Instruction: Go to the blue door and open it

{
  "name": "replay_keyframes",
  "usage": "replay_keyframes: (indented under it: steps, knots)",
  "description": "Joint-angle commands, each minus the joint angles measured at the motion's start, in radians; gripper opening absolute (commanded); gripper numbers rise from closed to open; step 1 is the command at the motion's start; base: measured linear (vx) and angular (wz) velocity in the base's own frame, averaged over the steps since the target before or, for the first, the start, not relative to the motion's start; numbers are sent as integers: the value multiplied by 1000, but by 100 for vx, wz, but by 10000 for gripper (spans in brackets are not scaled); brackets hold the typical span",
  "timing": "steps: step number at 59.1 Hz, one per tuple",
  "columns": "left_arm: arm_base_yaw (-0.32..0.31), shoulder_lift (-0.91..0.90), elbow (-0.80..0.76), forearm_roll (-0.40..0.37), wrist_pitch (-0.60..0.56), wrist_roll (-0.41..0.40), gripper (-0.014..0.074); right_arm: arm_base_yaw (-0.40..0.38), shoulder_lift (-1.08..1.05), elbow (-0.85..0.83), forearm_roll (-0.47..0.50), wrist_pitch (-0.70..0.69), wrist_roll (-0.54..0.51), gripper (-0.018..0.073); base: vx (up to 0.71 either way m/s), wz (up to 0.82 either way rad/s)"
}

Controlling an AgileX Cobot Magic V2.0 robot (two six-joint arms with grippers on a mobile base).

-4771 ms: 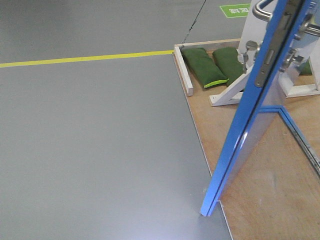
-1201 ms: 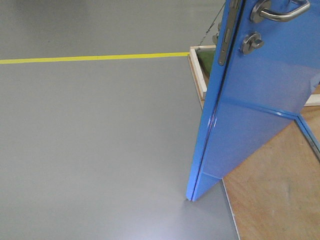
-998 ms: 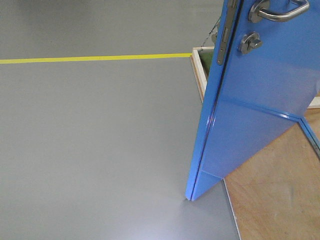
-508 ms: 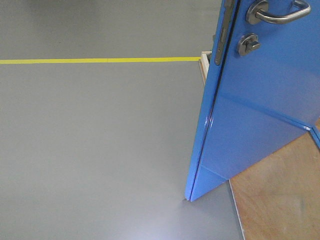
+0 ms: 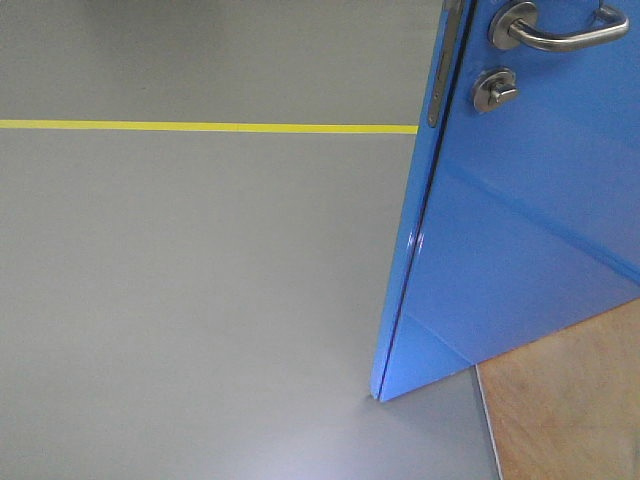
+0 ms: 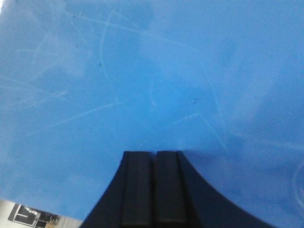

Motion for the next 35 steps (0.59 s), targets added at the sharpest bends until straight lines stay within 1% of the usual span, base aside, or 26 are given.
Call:
replay_keyframes:
  steps: [1,18,35]
  knots:
    - [-8,-14,-30,-2,-81,-7,73,2,-33,-33,20,-65,-13,-1,15,8]
    - [-8,-14,-30,-2,-81,-7,73,2,-33,-33,20,-65,-13,-1,17,6]
    - [-8,-14,-30,-2,-81,-7,73,2,-33,-33,20,-64,-13,-1,22,-3]
